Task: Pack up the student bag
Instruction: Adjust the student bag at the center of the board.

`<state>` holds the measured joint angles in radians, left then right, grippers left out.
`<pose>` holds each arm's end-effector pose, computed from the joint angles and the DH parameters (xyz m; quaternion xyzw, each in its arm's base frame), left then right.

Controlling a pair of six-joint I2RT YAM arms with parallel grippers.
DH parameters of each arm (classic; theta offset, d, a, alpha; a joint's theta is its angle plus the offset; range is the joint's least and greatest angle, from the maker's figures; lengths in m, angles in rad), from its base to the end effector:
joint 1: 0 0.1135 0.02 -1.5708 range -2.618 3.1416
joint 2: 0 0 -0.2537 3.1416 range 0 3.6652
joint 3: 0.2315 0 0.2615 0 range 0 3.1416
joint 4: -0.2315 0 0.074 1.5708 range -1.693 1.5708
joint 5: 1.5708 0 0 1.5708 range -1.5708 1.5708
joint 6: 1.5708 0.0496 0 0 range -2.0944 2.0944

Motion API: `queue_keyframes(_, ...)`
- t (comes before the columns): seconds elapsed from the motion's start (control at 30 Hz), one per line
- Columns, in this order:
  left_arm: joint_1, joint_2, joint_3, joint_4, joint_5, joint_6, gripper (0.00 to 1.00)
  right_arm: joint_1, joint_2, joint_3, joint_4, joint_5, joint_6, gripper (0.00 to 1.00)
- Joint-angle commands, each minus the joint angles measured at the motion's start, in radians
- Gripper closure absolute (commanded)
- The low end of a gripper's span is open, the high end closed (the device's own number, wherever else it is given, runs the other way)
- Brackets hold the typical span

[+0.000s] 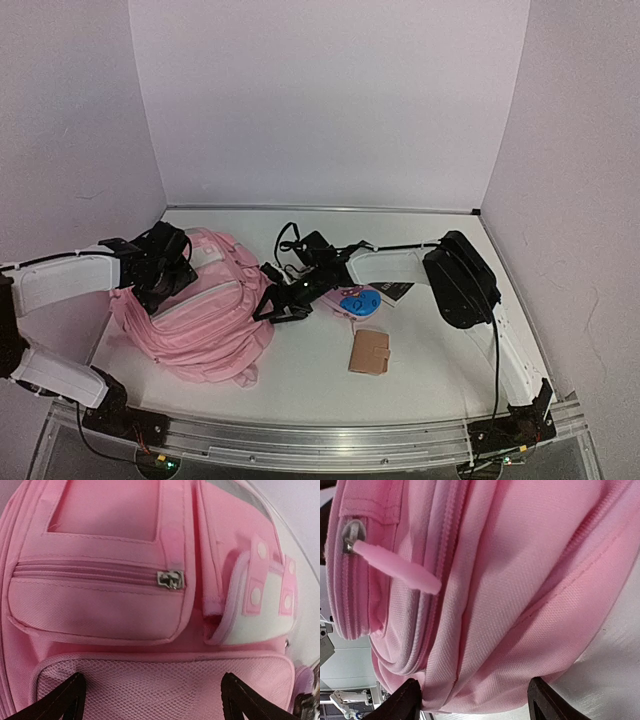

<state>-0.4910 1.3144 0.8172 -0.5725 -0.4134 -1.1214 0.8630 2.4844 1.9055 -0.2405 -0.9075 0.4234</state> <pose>0.2434 -0.1075 0.1855 -0.3423 0.8857 -0.0375 0.3115 0.3202 0.4343 0.1031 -0.3393 0.7809 0.5241 0.0193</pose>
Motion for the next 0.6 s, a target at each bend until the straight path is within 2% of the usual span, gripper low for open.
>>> queue_keyframes(0.0,0.005,0.177,0.048,0.31,0.331,0.094,0.09,-0.048,-0.053,0.018,0.0,0.047,-0.006,0.28)
queue_keyframes(0.17,-0.01,0.242,0.16,0.339,0.382,0.123,0.13,-0.139,-0.002,0.161,-0.003,0.12,0.046,0.28)
queue_keyframes(0.4,-0.082,0.252,0.261,0.275,0.349,0.167,0.12,-0.187,0.104,0.41,-0.006,0.134,0.109,0.29)
queue_keyframes(0.5,-0.105,0.225,0.325,0.163,0.286,0.242,0.07,-0.207,0.056,0.386,-0.007,0.109,0.116,0.28)
queue_keyframes(0.57,-0.122,0.207,0.364,0.119,0.267,0.323,0.03,-0.23,-0.022,0.309,-0.008,0.093,0.1,0.27)
